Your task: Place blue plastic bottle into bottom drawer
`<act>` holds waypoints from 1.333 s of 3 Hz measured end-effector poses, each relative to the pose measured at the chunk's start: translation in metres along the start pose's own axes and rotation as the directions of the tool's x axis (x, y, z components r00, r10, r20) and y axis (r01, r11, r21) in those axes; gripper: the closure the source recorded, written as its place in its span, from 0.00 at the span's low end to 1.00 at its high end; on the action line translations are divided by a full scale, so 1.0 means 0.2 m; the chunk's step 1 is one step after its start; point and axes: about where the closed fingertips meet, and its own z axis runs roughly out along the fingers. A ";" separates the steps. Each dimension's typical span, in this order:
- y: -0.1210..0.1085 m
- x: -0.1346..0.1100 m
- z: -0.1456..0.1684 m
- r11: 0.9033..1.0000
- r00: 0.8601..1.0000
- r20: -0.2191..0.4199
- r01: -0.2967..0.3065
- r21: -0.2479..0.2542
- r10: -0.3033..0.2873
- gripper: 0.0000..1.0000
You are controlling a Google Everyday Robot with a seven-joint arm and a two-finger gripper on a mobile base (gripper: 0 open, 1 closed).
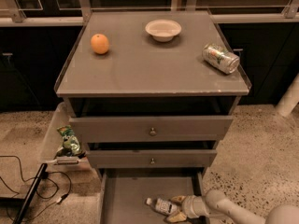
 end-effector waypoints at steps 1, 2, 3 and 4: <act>0.02 -0.03 -0.02 1.000 1.000 -0.004 0.015 0.009 -0.015 0.00; -0.01 -0.18 -0.22 0.989 0.994 -0.036 0.109 0.104 -0.106 0.00; 0.04 -0.35 -0.47 0.965 0.978 -0.077 0.203 0.167 -0.192 0.00; 0.20 -0.48 -0.65 0.951 0.964 -0.075 0.263 0.163 -0.254 0.00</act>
Offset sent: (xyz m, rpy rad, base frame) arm -0.0343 0.0143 0.1383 -0.1583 -0.2477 0.0873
